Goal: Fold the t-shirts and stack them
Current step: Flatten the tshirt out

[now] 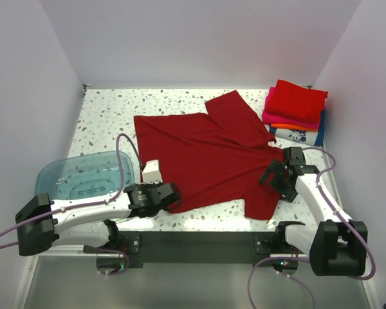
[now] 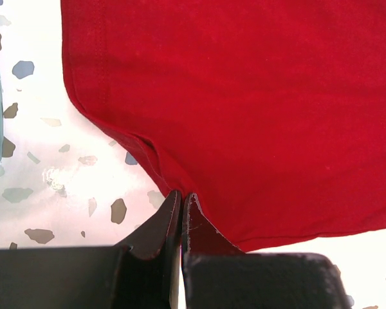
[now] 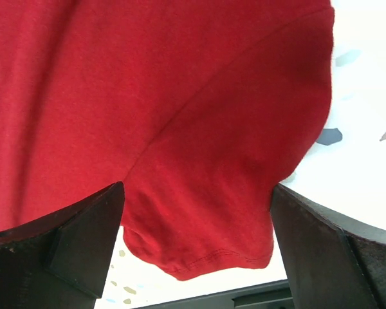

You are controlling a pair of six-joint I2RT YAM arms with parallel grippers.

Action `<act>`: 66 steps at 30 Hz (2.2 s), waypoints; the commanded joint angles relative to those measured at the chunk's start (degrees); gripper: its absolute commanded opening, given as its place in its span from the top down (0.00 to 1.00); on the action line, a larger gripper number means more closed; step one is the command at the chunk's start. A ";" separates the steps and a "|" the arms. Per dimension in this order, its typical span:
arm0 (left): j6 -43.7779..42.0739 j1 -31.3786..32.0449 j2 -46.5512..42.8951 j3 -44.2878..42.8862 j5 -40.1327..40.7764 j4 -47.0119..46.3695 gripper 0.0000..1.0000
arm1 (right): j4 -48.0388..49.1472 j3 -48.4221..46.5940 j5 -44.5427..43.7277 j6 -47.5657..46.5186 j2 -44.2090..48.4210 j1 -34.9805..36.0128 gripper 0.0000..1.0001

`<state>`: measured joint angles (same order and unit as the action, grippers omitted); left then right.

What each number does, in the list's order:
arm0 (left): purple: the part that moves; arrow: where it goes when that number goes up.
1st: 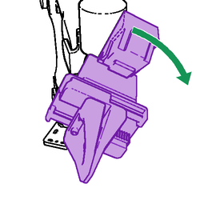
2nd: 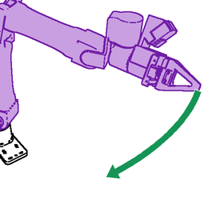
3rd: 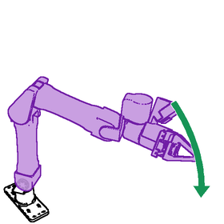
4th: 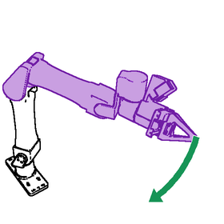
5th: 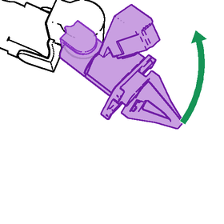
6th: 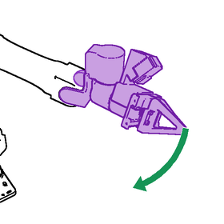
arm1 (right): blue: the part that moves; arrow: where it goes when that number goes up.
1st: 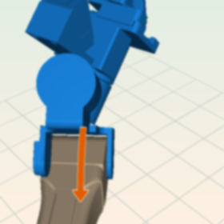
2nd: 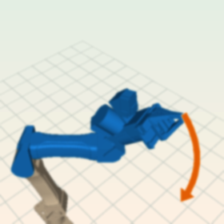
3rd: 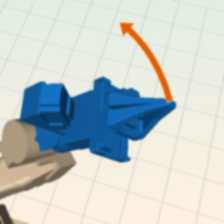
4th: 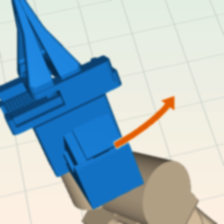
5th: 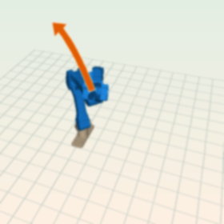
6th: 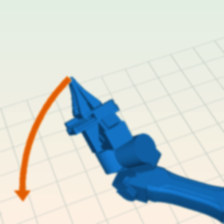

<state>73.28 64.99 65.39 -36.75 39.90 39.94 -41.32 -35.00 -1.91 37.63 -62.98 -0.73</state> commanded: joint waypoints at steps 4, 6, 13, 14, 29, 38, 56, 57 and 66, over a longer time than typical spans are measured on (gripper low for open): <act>0.38 -0.22 -1.93 0.45 1.14 -1.01 1.00 | 2.03 -3.14 1.74 1.22 0.23 1.96 0.05; 0.29 -0.22 -2.02 0.63 1.23 -1.36 1.00 | 1.86 -4.98 3.14 1.83 0.14 3.01 0.06; 0.46 -0.22 -1.40 0.54 1.06 -1.71 1.00 | 5.27 -10.69 3.32 6.14 -4.25 9.69 0.09; 0.46 -0.22 -1.23 0.54 1.06 -1.71 1.00 | 6.07 -11.48 3.58 7.10 -6.69 10.57 0.09; 0.55 -0.13 1.68 0.10 0.09 -2.15 1.00 | 5.03 -26.95 -1.94 9.57 -23.51 29.74 0.08; 0.11 -0.22 2.11 0.02 0.00 -2.41 1.00 | -2.01 -16.36 -12.15 9.93 -11.22 25.98 0.04; -0.68 -0.22 3.70 0.37 -1.32 -3.47 1.00 | 1.85 1.60 -7.32 6.50 0.58 13.13 0.22; -0.68 -0.22 3.61 0.28 -1.32 -3.29 1.00 | 2.38 2.13 -6.53 6.32 0.58 12.69 0.22; -0.24 -0.22 3.78 0.72 -1.49 -2.59 1.00 | 7.48 6.53 -2.05 5.70 -0.04 9.26 0.34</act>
<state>73.21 64.99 69.04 -36.64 37.67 37.80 -37.19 -29.56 -6.02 43.81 -62.83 9.13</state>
